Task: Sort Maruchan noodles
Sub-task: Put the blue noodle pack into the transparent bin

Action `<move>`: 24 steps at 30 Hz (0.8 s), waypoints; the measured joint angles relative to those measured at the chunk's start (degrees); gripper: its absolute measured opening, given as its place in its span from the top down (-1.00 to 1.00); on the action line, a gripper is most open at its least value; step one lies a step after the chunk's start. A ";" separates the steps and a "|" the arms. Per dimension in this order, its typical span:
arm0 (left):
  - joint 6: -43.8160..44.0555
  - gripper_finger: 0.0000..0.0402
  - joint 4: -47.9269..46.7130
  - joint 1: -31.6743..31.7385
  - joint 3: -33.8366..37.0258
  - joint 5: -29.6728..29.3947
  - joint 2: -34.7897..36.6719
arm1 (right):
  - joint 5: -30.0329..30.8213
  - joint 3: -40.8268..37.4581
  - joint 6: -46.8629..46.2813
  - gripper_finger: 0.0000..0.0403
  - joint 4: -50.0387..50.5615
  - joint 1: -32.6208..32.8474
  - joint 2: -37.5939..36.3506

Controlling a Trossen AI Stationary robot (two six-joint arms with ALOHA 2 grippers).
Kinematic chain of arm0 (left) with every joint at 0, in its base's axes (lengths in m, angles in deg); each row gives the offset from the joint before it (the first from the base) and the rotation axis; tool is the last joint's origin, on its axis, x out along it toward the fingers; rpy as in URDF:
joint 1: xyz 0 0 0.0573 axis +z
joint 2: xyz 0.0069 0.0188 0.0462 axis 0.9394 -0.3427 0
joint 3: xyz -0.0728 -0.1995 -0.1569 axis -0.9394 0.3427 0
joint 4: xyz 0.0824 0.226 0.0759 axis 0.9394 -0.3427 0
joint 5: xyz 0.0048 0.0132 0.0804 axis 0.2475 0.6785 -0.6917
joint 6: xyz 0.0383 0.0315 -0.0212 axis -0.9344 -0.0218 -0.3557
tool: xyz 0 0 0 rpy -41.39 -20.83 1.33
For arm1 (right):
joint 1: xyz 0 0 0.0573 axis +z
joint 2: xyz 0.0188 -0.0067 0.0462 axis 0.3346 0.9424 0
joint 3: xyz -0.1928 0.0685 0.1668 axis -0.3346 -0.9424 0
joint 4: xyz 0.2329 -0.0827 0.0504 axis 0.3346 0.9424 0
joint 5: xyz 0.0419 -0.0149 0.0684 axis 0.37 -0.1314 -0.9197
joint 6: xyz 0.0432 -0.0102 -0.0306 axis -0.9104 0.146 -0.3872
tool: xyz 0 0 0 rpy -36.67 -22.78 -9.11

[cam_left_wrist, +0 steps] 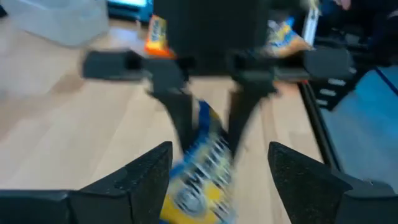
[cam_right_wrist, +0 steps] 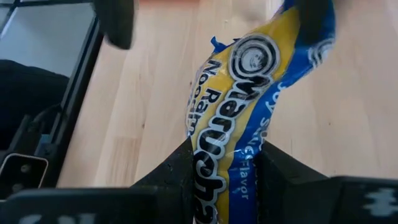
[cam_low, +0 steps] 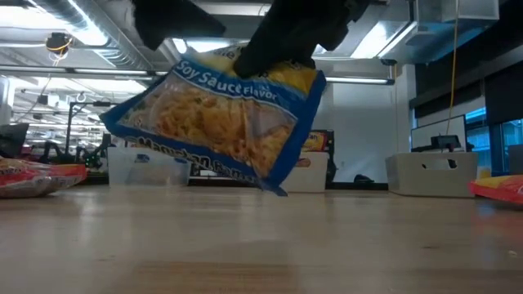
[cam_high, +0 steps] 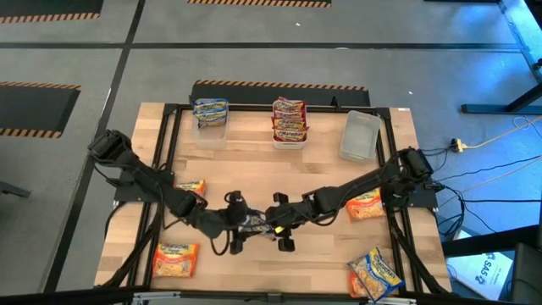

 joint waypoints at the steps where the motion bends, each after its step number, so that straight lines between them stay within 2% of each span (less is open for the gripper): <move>1: -1.10 -0.30 0.67 0.62 0.00 -0.05 0.00 | 0.49 0.00 0.43 0.50 -0.06 0.04 0.00; 3: -3.04 -0.31 1.02 1.80 0.00 0.33 0.00 | 0.66 0.00 0.83 0.50 -0.25 0.44 0.00; 9: -2.02 -0.31 1.04 5.79 -0.09 14.97 -2.03 | 2.12 0.10 1.18 0.50 -0.24 0.39 0.00; 15: 0.69 -0.31 0.77 7.15 -0.53 21.91 -5.57 | 1.73 1.09 2.34 0.50 1.01 0.42 0.09; 19: 0.59 -0.28 -10.36 7.29 -6.00 22.19 -6.08 | 1.81 1.45 2.41 0.50 1.25 0.37 0.09; 24: -0.16 -0.26 -27.87 7.52 -12.97 18.52 -6.23 | 2.44 1.70 2.37 0.50 -0.32 0.28 0.00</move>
